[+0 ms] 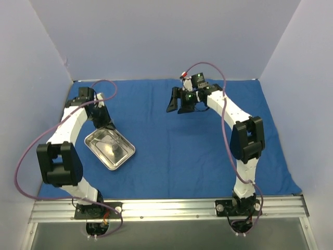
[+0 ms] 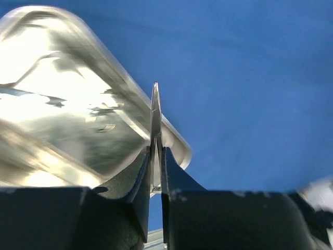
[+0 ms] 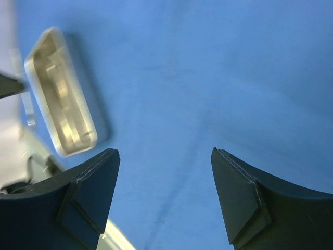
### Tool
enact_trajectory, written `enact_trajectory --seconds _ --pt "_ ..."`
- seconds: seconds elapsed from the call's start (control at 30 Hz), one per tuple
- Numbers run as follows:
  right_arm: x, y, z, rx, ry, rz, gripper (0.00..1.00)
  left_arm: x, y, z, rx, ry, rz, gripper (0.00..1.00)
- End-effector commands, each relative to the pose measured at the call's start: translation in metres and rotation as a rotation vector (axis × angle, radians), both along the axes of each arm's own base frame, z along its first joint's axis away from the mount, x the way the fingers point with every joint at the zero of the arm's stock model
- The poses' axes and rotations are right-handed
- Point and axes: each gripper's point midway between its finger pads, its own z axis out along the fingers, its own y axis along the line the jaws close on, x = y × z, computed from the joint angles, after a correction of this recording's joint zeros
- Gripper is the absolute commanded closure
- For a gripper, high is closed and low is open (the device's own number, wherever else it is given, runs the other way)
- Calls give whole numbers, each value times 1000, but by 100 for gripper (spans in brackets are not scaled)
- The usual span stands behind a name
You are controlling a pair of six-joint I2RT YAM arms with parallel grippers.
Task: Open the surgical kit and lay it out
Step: Pick up the medical item from the container, then place the medical item in the surgical kit.
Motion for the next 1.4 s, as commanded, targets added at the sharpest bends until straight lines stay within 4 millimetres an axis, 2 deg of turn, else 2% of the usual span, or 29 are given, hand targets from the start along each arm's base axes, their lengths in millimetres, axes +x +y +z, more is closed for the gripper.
enact_trajectory --seconds 0.0,0.03,0.07,0.1,0.23,0.27,0.33,0.37,0.43,0.77,1.37 --pt "-13 53 52 209 -88 188 27 -3 -56 49 -273 -180 -177 98" --pt "-16 66 65 286 -89 215 27 -3 -70 57 -296 -223 -225 98" --pt "-22 76 71 323 -84 241 27 -9 -78 58 -323 -228 -254 98" --pt "-25 84 78 358 -90 259 27 -15 -87 68 -373 -251 -292 98" --pt "-40 115 110 501 -148 355 27 -23 -107 84 -456 -298 -350 98" --pt "-49 119 110 540 -95 363 28 -25 -110 87 -479 -301 -359 98" --pt "-55 126 127 613 -144 403 28 -27 -120 98 -535 -324 -388 98" --pt "-62 127 123 634 -116 415 29 -28 -123 101 -544 -330 -398 98" --pt "-66 129 130 663 -108 417 29 -28 -128 103 -556 -329 -411 98" --pt "-73 135 125 662 -95 436 37 -25 -142 119 -647 -350 -447 98" --pt "-85 146 117 689 -52 467 52 -22 -151 129 -712 -371 -471 98"
